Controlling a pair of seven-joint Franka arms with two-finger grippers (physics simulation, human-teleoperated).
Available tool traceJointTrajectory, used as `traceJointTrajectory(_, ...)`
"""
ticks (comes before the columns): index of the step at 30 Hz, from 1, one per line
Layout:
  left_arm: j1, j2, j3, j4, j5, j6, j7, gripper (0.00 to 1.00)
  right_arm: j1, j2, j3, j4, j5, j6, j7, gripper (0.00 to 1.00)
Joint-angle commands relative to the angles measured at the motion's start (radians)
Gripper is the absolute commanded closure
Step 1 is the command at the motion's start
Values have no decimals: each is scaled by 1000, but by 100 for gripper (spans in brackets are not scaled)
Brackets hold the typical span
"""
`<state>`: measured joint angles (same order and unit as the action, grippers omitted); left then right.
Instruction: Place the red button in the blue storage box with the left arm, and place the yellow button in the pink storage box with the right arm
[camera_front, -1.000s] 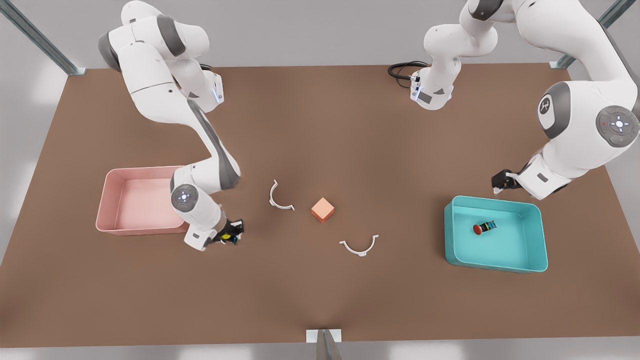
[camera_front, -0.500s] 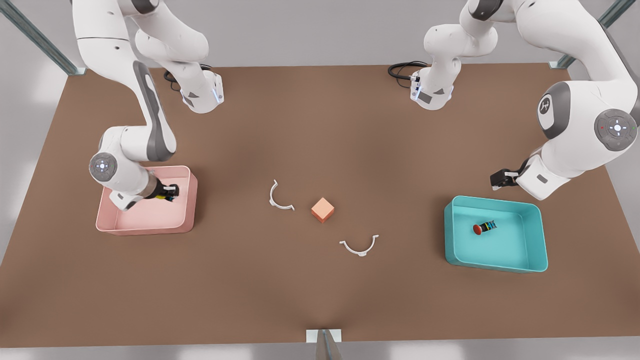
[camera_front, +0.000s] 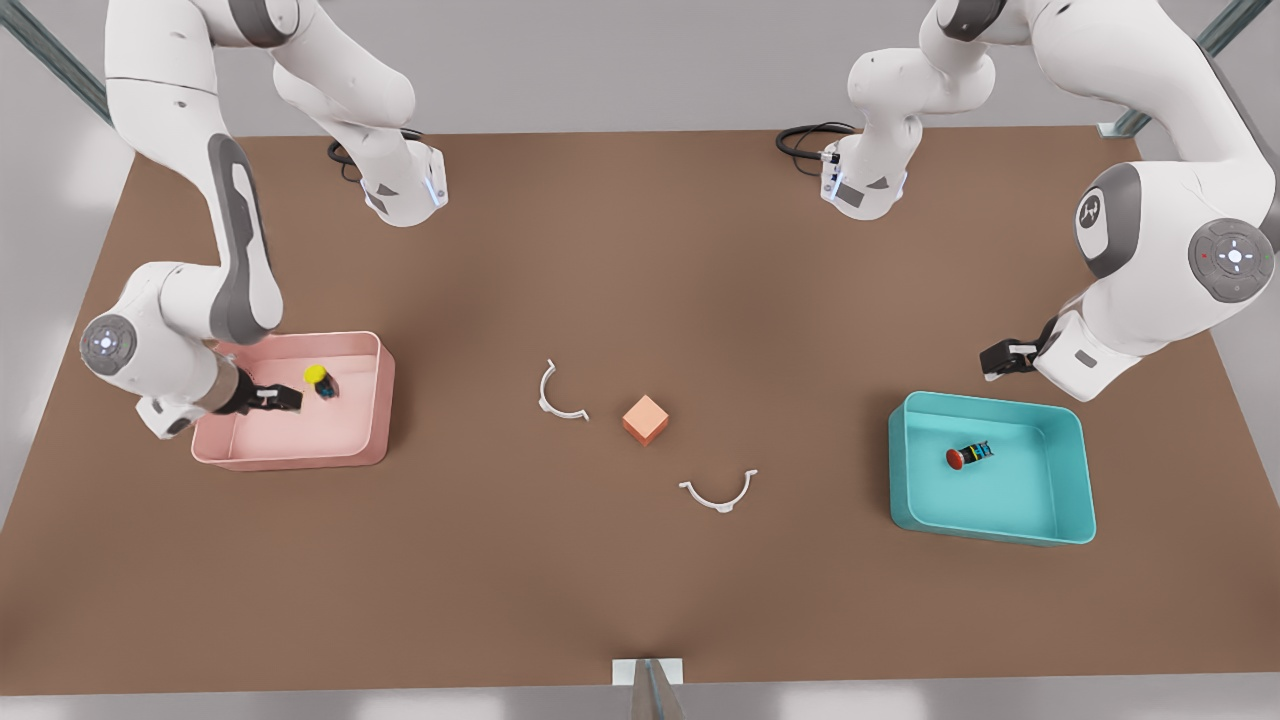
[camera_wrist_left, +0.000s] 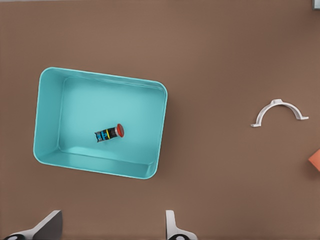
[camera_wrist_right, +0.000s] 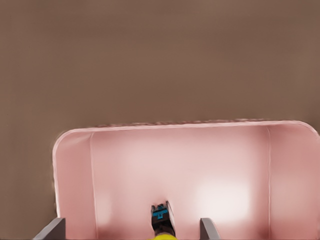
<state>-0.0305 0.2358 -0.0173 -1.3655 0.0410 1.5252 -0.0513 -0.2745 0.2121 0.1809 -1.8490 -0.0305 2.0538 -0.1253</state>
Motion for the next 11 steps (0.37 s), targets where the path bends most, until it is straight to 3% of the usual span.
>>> traceJointTrajectory(1,0,-1,0,0,0,0,-28,0,69,0,17,183,-68,-236,-42,0)
traceJointTrajectory(3,-2,-1,-1,0,0,-2,-28,0,153,1,15,321,-100,-299,65,0)
traceJointTrajectory(5,0,-1,0,0,0,0,-30,0,150,-65,9,317,-60,-299,95,0)
traceJointTrajectory(6,-2,-1,0,0,0,0,-30,0,196,-158,-26,203,-40,-270,111,0)
traceJointTrajectory(7,-2,-1,-1,0,0,0,-30,0,333,-174,-190,182,-40,-277,119,0)
traceJointTrajectory(8,-2,-1,0,0,0,0,-30,0,351,-160,-215,186,-40,-308,119,0)
traceJointTrajectory(11,-2,-1,0,2,2,0,-30,0,353,-66,-189,318,-57,-409,164,0)
